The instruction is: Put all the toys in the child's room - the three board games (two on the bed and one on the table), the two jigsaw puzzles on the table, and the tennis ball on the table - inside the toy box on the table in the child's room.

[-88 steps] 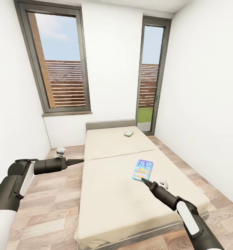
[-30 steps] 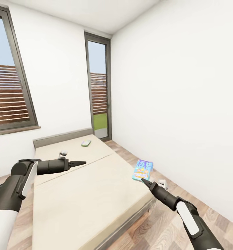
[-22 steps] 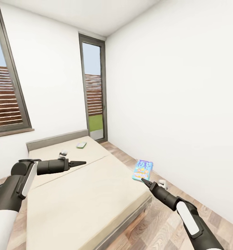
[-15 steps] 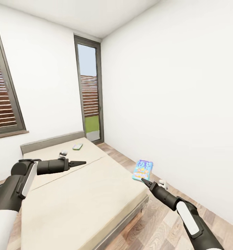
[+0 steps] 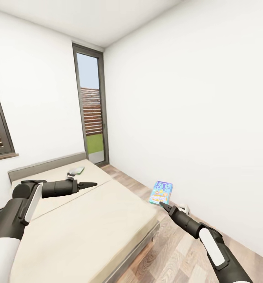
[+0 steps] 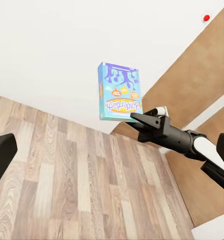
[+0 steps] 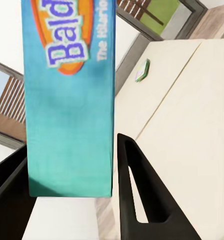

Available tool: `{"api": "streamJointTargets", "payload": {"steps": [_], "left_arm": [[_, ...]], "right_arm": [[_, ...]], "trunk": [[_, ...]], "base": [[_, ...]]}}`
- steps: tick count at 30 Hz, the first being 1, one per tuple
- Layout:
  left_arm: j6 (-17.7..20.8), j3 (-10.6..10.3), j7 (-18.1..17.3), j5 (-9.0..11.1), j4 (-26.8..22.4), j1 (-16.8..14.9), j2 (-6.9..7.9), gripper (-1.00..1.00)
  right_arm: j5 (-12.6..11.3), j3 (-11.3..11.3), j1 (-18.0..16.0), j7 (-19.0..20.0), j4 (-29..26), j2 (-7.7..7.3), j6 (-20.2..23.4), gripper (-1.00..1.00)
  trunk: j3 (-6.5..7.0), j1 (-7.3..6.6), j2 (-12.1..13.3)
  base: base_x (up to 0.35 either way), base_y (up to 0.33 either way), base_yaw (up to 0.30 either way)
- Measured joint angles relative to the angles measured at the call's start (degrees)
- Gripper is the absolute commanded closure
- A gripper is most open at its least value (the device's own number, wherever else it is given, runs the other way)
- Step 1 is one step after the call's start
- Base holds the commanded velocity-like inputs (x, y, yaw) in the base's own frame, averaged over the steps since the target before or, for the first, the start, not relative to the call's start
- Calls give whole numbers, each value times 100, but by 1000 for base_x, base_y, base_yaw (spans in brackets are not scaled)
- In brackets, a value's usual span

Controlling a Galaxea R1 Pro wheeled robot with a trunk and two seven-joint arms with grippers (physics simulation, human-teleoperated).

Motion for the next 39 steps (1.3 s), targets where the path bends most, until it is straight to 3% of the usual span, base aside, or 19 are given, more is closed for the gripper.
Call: {"api": "streamJointTargets", "payload": {"steps": [8,39], "left_arm": [[1,0,49,0,0,0,0,-100],[5,9,213,3,0,0,-1,-100]], "right_arm": [[1,0,2,0,0,0,0,100],[-15,-1,2,0,8,-4,-206,100]], "trunk": [[205,-176,321],[442,-177,323]], "base": [[0,0,-169],[0,0,-168]]}}
